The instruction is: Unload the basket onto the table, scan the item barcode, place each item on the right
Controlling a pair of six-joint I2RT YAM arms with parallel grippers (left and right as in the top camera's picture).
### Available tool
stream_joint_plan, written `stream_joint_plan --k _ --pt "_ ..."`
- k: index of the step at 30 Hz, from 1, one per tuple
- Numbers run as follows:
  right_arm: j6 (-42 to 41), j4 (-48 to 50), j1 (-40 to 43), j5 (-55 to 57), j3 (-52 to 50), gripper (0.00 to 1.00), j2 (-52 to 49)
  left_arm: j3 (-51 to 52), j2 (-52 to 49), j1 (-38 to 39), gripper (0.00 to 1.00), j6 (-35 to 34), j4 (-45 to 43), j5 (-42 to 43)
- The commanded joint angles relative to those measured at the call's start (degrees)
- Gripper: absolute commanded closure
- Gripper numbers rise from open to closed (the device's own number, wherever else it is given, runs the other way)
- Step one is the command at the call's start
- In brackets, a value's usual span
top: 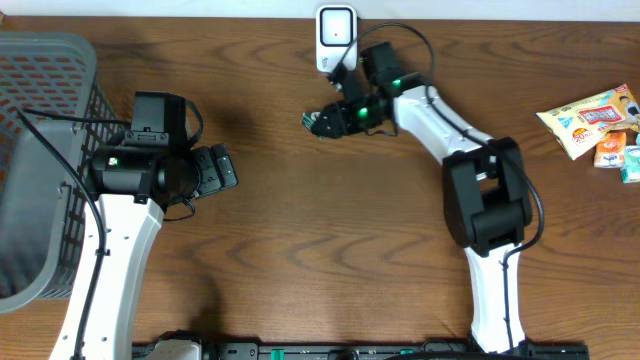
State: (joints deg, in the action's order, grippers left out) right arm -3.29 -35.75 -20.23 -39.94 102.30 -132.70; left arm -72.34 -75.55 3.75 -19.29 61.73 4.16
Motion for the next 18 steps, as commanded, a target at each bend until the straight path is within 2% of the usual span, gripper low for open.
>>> stream_joint_plan --k 1,5,9,14,15,18 --pt "9.1 -3.0 1.4 -13.6 0.0 0.46 2.1 0.0 0.0 -0.3 0.02 0.1 0.3 -0.2" --pt "13.3 -9.0 3.2 -9.9 0.0 0.46 2.1 0.0 0.0 -0.3 0.02 0.1 0.3 -0.2" --pt "13.7 -15.4 4.9 4.4 0.0 0.45 2.1 0.0 0.0 -0.3 0.03 0.1 0.3 -0.2" --pt "10.1 -19.0 6.4 20.3 0.0 0.22 2.2 0.0 0.0 -0.3 0.02 0.1 0.3 -0.2" --pt "8.8 -19.3 6.7 22.1 0.2 0.11 2.4 0.0 0.0 -0.3 0.02 0.1 0.3 -0.2" --pt "5.5 -20.0 8.2 25.5 0.8 0.03 3.9 0.0 0.0 -0.3 0.02 0.1 0.3 -0.2"
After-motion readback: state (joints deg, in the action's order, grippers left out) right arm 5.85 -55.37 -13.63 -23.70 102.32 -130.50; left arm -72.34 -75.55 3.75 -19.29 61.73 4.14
